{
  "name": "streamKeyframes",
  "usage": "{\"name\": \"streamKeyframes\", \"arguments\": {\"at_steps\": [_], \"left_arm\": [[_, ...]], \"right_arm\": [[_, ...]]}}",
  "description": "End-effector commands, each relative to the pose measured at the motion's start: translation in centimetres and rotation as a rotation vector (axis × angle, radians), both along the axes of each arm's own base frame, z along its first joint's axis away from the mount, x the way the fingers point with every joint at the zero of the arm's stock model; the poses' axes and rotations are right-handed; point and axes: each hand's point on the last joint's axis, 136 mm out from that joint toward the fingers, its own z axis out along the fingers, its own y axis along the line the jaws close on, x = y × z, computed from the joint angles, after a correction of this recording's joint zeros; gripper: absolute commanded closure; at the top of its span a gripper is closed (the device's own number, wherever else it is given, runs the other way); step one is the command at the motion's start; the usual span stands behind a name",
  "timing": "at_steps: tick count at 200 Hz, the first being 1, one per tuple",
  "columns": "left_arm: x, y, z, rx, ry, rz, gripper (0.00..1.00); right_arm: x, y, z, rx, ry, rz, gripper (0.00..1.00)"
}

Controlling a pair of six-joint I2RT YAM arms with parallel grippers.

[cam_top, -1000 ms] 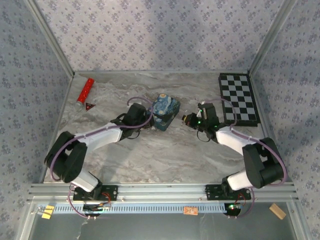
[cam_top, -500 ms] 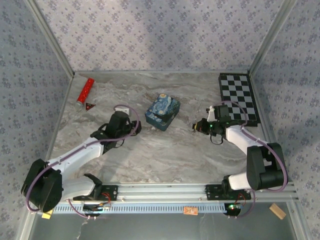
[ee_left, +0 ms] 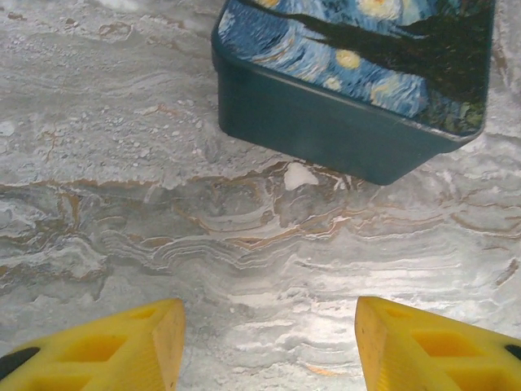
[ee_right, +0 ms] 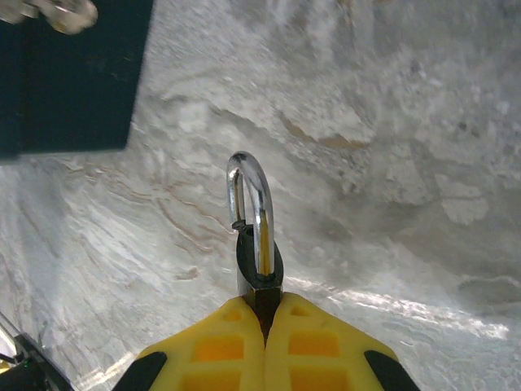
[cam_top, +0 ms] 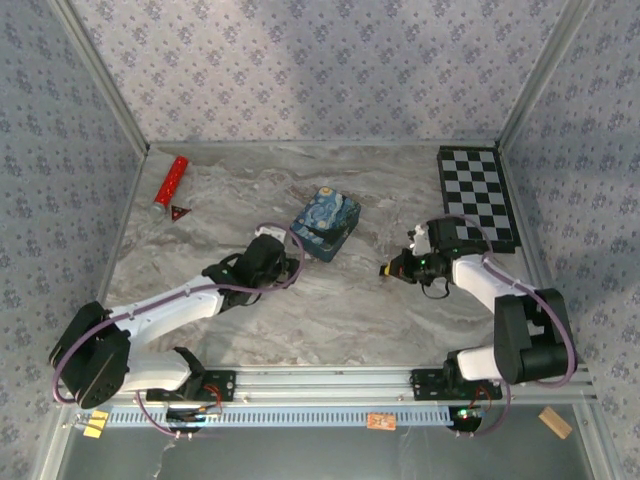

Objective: Unlock a padlock with a key

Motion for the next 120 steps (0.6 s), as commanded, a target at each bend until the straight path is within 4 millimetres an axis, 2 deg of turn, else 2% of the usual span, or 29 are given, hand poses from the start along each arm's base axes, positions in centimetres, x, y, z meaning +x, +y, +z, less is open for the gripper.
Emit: {"name": "streamKeyframes", "arguments": {"at_steps": [1, 33, 61, 100, 120], "left_arm": [[0.2, 0.5, 0.7, 0.008, -0.043, 0.008, 0.42], [0.2, 0.8, 0.6, 0.018, -0.042, 0.017, 0.42], [0.3, 1.1, 0.7, 0.019, -0.048, 0.029, 0.41], [0.4, 1.8, 1.3, 0.008, -0.081, 0.044, 0.4], [0.7, 3.2, 1.7, 0.014, -0.075, 0.087, 0.4]], "right_arm": [[-0.8, 0.0, -1.3, 0.002, 0.069, 0.014, 1.0], [-0.8, -0.1, -2.7, -0.023, 0.099, 0.007, 1.0], [-0.7, -0.9, -2.8, -0.07, 0.079, -0.015, 1.0], [-0.9, -1.7, -3.1, -0.123, 0.098, -0.032, 0.9], [-0.9, -2.6, -2.9, -0.166, 0.089, -0.065, 0.76]]}}
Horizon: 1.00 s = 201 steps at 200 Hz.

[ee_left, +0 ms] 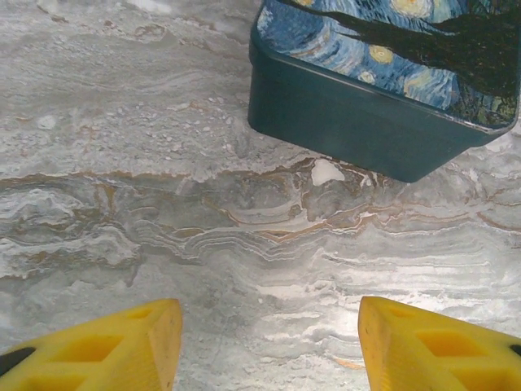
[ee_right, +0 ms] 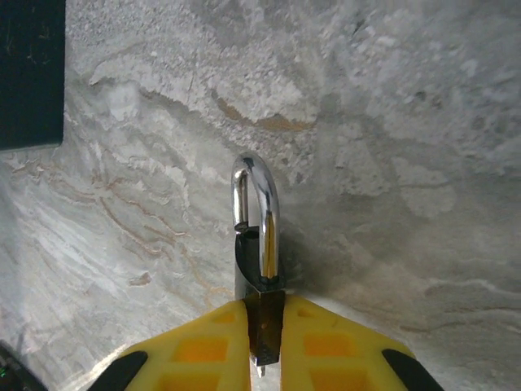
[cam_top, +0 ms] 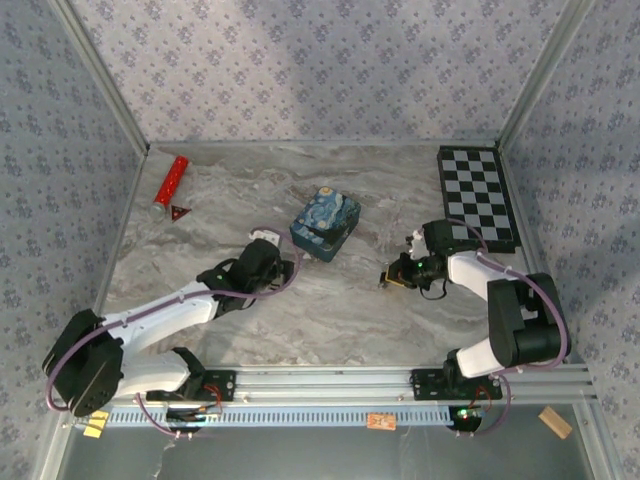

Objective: Unlock a padlock with a key

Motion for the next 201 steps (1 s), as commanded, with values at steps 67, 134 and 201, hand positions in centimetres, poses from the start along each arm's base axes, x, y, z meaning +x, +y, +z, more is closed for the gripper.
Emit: {"name": "streamKeyframes", "arguments": {"at_steps": [67, 134, 201], "left_arm": [[2.4, 10.3, 4.4, 0.078, -0.111, 0.322, 0.36], [4.4, 17.3, 7.0, 0.123, -0.258, 0.569, 0.0], [5.6, 20.9, 6.4, 0.303, -0.465, 0.605, 0.0]], "right_arm": [[0.7, -4.7, 5.3, -0.24, -0.211, -0.1, 0.57], [2.3, -12.2, 16.1, -0.514, -0.776, -0.438, 0.36], [3.6, -14.8, 13.7, -0.752, -0.885, -0.404, 0.01]]}}
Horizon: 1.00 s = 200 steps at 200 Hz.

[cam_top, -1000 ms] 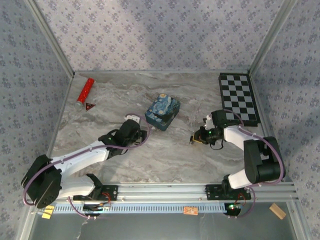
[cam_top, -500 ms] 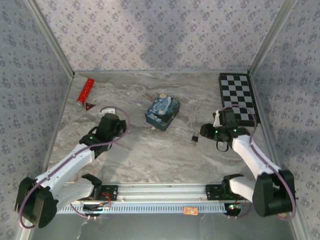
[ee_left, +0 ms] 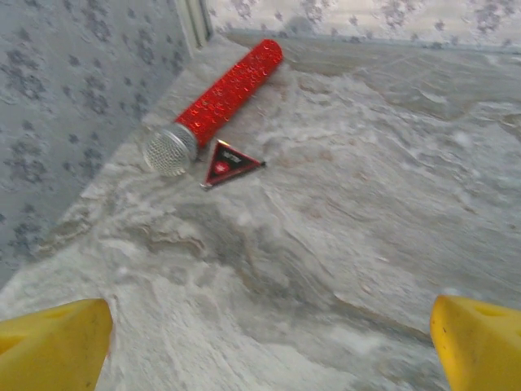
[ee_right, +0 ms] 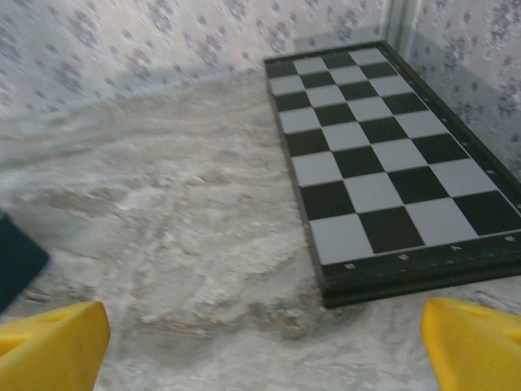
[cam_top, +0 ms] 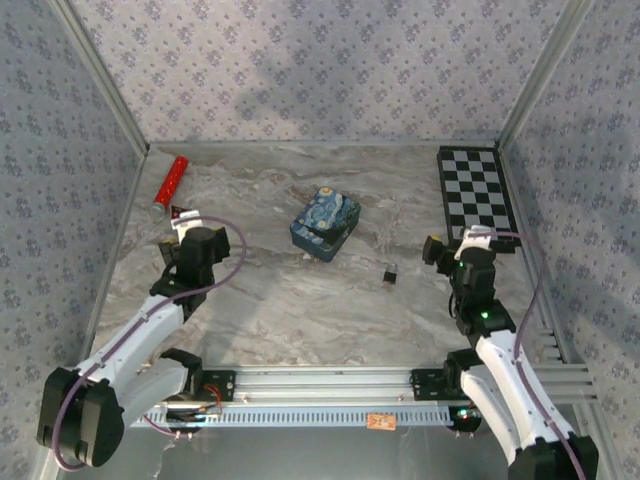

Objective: Unlock a padlock with a key

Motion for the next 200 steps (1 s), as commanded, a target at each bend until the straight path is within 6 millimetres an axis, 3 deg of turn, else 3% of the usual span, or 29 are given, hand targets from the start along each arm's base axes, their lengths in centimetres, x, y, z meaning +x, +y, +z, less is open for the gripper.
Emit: {"name": "streamKeyframes", "arguments": {"at_steps": [1, 30, 60, 102, 121, 137, 169, 192, 200], "left_arm": [[1.0, 1.3, 1.0, 0.114, -0.096, 0.005, 0.0], [2.2, 2.2, -1.9, 0.1, -0.048, -0.02, 0.0], [4.4, -1.6, -4.5, 0.066, -0.033, -0.298, 0.0], [6.8, -1.7, -5.2, 0.13, -0.019, -0.35, 0.0], [7.4, -1.9, -5.8, 0.039, -0.047, -0.406, 0.0], [7.7, -0.2, -6.2, -0.011, -0.055, -0.341, 0.0], [8.4, 0.9, -7.8, -0.055, -0.035, -0.308, 0.0], [8.5, 1.8, -7.7, -0.07, -0.039, -0.266, 0.0], [8.5, 1.8, -7.7, -0.07, -0.039, -0.267, 0.0]], "right_arm": [[1.5, -1.5, 0.1, -0.119, -0.001, -0.053, 0.01], [3.2, -1.5, -1.7, -0.161, -0.001, -0.056, 0.01], [5.3, -1.0, -3.0, -0.243, 0.0, -0.019, 0.01], [7.9, 1.5, -5.2, -0.307, -0.024, 0.146, 0.01], [8.6, 2.4, -5.8, -0.293, -0.037, 0.211, 0.01], [8.8, 2.0, -6.4, -0.254, -0.022, 0.225, 0.01], [8.8, 0.3, -7.2, -0.16, -0.041, 0.193, 0.01], [10.1, -1.0, -8.9, -0.114, 0.05, 0.136, 0.01], [10.2, -1.6, -8.5, -0.101, 0.032, 0.124, 0.01]]}}
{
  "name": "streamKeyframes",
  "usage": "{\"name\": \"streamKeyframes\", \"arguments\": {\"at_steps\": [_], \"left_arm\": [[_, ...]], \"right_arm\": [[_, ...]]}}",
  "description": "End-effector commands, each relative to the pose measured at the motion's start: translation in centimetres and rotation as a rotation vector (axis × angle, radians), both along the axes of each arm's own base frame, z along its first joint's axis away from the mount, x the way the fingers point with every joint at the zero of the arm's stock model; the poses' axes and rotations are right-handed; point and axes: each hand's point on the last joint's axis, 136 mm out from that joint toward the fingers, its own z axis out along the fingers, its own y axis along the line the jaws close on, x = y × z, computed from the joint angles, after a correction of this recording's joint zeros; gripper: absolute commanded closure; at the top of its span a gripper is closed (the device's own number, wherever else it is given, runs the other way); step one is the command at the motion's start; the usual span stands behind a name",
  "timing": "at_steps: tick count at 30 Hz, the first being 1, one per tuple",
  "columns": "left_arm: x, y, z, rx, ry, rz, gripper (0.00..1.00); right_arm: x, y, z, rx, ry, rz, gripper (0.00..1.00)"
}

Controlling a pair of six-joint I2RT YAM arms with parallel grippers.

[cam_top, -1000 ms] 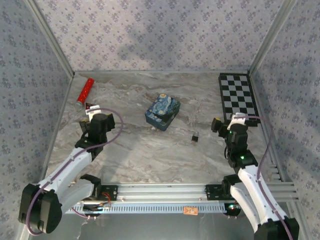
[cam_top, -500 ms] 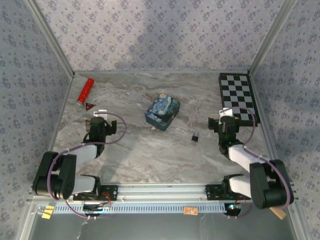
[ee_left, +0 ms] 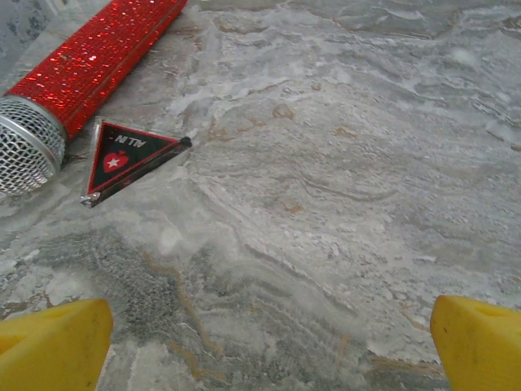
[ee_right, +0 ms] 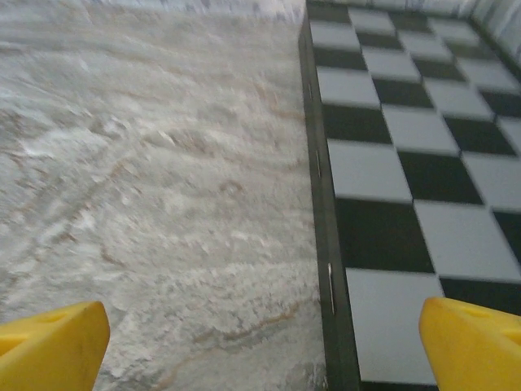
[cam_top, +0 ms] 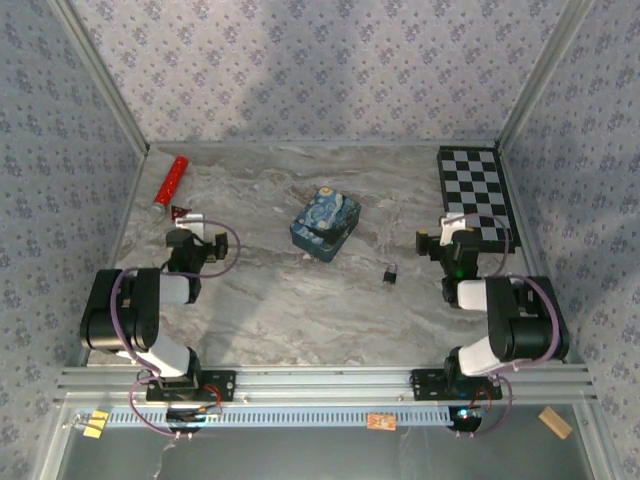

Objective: Unlock a padlock with a key

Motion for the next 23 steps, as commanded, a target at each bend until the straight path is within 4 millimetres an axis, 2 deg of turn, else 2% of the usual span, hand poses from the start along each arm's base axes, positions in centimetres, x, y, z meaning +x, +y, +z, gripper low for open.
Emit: {"name": "streamKeyframes", "arguments": {"at_steps": [1, 23], "left_arm": [[1.31, 0.08, 2.05, -0.042, -0.07, 0.006, 0.0], [1.28, 0.03, 2.01, -0.042, -0.069, 0.005, 0.0]], "right_arm": [[1.12, -0.64, 0.68, 0.073, -0.018, -0.026, 0.01], [1.17, -0.25, 0.6, 0.062, -0.01, -0.009, 0.01]]}}
